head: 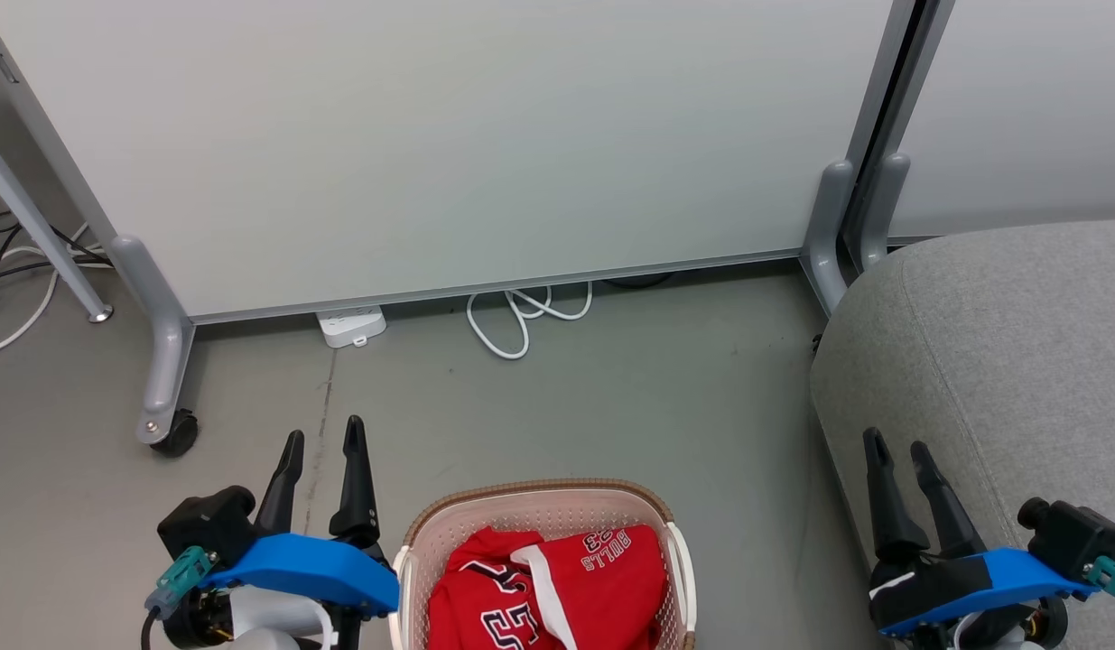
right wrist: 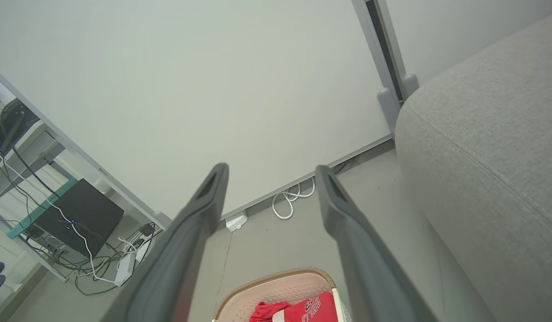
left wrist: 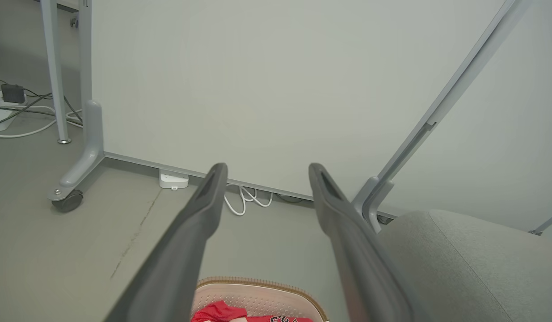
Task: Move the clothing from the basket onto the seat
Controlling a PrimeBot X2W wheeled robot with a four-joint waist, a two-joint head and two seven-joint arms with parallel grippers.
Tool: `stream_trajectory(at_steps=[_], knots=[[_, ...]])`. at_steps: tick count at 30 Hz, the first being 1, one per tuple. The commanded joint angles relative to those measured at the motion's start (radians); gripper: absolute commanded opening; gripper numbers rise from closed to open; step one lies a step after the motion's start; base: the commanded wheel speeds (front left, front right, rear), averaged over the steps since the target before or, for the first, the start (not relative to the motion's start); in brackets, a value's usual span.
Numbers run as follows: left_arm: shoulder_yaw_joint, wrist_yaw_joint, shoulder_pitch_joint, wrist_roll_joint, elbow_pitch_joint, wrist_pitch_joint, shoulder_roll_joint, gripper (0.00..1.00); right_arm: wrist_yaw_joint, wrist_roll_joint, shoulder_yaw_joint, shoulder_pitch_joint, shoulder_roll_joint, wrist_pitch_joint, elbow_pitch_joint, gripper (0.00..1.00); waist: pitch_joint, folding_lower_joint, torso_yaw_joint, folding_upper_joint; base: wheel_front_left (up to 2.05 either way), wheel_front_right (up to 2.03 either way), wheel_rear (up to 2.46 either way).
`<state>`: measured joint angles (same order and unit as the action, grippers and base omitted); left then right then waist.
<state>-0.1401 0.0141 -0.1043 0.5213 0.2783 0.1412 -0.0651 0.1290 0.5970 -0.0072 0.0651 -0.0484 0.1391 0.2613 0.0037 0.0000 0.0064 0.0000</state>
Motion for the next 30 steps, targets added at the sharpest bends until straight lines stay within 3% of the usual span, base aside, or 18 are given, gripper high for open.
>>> stream_trajectory(at_steps=[1, 30], knots=[[-0.008, -0.006, -0.022, -0.035, -0.004, 0.011, -0.009, 1.00, 0.002, -0.032, 0.003, 0.014, -0.007, 0.012, -0.006, 1.00, 0.000, 0.0000, 0.000, 0.0000, 0.00, 0.00, 0.00], [-0.057, -0.027, -0.031, -0.304, 0.027, 0.078, -0.014, 1.00, 0.002, -0.309, 0.008, 0.013, -0.004, 0.079, 0.023, 1.00, -0.004, 0.0000, 0.009, 0.0000, 0.00, 0.00, 0.00]])
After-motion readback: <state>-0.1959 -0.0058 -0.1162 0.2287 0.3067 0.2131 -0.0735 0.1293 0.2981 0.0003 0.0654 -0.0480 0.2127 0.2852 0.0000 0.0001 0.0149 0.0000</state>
